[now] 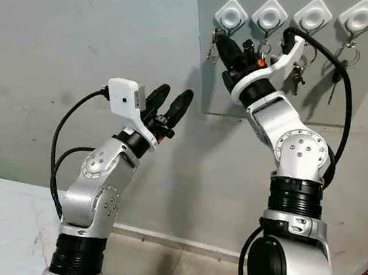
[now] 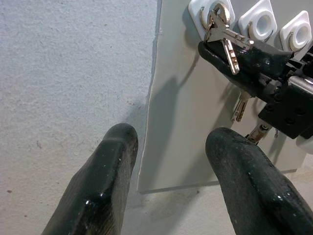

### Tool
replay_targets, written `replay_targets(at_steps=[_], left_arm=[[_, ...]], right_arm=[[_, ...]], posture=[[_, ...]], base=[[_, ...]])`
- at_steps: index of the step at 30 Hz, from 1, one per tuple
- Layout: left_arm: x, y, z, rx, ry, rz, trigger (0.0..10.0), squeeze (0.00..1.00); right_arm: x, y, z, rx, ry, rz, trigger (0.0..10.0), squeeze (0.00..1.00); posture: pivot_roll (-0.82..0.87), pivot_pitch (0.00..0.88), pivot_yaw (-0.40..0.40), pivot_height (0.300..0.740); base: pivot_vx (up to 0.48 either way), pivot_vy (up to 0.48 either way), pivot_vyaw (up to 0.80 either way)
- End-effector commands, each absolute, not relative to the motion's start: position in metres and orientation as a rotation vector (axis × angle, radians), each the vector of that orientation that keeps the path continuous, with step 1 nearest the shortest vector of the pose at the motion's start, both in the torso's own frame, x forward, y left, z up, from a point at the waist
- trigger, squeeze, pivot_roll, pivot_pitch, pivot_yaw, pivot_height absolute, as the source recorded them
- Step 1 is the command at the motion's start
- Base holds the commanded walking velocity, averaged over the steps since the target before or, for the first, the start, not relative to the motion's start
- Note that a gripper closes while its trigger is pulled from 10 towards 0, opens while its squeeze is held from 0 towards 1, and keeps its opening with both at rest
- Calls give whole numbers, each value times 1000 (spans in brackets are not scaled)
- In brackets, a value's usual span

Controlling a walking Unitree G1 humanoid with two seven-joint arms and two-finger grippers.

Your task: Hang keys on a hook

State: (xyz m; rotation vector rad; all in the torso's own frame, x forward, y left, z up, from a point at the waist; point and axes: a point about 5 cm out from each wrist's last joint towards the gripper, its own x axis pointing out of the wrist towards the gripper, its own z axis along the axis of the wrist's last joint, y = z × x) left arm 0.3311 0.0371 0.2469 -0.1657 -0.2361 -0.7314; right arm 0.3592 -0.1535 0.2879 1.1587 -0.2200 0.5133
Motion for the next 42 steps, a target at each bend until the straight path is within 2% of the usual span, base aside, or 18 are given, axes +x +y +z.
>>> replay_targets(at_steps=[1,8,32,42], left_arm=[[329,39,253,-172,-261,-733,10000,0],[329,38,253,-173,-259,-735,10000,0],[328,38,252,-172,-256,-741,10000,0],[328,37,252,-173,-256,-741,10000,0]], right_arm=[[360,-165,293,1214,-265,472,10000,0],[359,-179,282,1254,-269,400,10000,0],[351,-179,259,1233,-225,331,10000,0],[350,-171,278,1044,-260,390,10000,0]], posture=[[-63,48,-2,740],[-69,52,2,740],[-68,46,2,740],[-69,51,3,740]], base=[[0,0,0],[0,0,0],[0,0,0],[0,0,0]])
